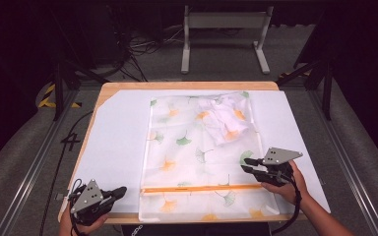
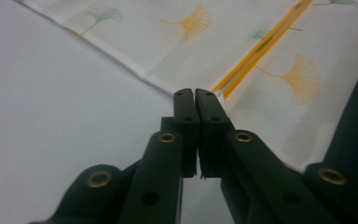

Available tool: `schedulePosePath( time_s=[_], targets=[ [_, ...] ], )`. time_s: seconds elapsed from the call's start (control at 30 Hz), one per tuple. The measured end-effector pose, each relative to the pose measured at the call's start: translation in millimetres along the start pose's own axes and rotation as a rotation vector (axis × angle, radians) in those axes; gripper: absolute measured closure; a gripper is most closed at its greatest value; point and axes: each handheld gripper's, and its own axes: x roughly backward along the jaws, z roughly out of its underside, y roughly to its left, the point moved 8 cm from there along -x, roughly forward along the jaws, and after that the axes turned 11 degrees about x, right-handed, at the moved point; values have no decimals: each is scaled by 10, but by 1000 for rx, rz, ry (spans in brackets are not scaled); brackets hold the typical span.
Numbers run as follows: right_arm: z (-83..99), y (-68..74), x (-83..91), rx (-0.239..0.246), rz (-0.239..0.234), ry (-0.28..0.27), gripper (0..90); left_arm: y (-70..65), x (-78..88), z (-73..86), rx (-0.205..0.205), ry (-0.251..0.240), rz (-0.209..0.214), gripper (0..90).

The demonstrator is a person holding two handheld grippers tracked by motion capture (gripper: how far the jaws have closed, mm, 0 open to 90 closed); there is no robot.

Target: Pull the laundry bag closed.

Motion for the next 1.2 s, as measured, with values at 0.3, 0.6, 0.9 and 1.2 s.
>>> schedulePosePath(
  time_s=[0.3, 0.6, 0.9, 1.2],
  targets=[
    [-268, 151, -181, 62, -30, 13, 755, -166, -124, -2, -32, 59, 57, 900],
    [-599, 385, -496, 122, -108, -9, 745, -294, -214, 32, -48, 93, 90, 900],
    [-957, 713, -800, 214, -194, -21, 737, -333, -248, 84, -64, 119, 100, 900],
    [-1223, 1129, -1218, 275, -305, 0, 682, -345, -303, 171, -84, 156, 108, 900]
  ],
)
